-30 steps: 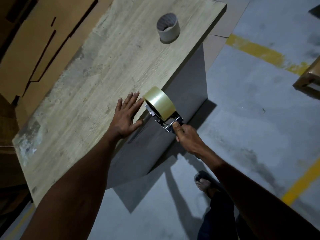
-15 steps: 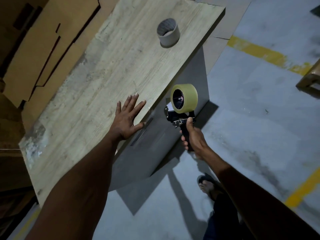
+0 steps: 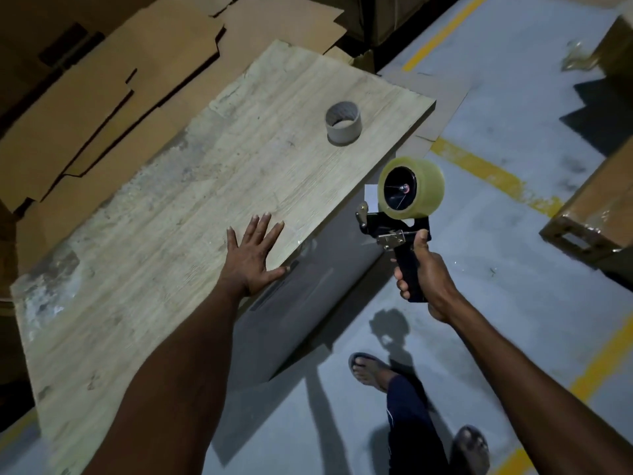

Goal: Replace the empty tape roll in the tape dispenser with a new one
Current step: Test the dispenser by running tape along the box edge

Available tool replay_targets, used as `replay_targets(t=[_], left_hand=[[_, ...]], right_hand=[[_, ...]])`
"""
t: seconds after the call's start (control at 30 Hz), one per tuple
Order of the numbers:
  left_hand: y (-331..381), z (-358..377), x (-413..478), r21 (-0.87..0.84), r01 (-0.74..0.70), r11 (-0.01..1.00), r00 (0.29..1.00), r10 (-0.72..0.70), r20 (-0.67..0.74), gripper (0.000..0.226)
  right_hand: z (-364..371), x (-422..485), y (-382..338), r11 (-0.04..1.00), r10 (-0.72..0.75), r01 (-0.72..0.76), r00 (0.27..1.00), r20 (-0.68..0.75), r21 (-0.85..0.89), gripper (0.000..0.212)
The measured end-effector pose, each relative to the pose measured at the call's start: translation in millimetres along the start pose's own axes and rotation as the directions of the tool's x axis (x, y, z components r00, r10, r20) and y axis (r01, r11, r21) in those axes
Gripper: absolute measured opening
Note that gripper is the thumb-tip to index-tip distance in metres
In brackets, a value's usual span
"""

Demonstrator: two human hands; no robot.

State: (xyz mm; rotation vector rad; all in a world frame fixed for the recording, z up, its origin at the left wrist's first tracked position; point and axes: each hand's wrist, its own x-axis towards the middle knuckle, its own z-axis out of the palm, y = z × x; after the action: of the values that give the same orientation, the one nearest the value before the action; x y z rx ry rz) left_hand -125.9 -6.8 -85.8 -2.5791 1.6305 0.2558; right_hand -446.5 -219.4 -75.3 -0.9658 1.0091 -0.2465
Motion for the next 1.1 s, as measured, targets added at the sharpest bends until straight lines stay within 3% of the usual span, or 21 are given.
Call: replay_targets(t=[0.23,0.47,0.57,0.7,0.83,0.93,1.1], left_hand=[[10.4,3.5,-17.1,-0.119,0.323,0.939,0.946,-0.324,0.012,0.117],[7.3,-28.2,-28.0,-0.165,0.339,0.926,0.931,-0.305,0.199,0.120],[-2.9,-42.6,-42.4,-0.202,0.363,0.910,0.929,-0.370,0.000,0.099],[-21.0,-50.7,-49.1,-0.279,0.568,0.774,0.745,-0.628,-0.226,0.073],[-49.6,-62.2,-40.5,-0.313,0.650,0.693,0.623,-0.721,-0.303,0.071],[-68.8,-61.3,-32.2,-0.314,0.665,0.678,0.599,-0.735,-0.318,0.073],[-98.8,-51.9,-17.9,-0.318,0.663,0.677,0.601,-0.736,-0.312,0.071]], right_hand=[[37.2,-0.5,-65.8,0.989,-0.035,0.056,0.989,0.146,-0.138,0.088],[81.5,6.6,-99.4,0.978,0.034,0.029,0.955,0.295,-0.204,0.097],[107.5,14.7,-113.2,0.978,0.037,0.039,0.935,0.353,-0.204,0.100],[148.6,31.0,-127.6,0.980,0.029,0.055,0.912,0.408,-0.191,0.086],[196.1,56.3,-135.6,0.982,0.103,-0.014,0.875,0.473,-0.186,0.072],[231.2,78.5,-136.6,0.981,0.152,-0.059,0.834,0.531,-0.187,0.062],[286.6,115.8,-130.4,0.972,0.203,-0.099,0.812,0.547,-0.214,0.064]])
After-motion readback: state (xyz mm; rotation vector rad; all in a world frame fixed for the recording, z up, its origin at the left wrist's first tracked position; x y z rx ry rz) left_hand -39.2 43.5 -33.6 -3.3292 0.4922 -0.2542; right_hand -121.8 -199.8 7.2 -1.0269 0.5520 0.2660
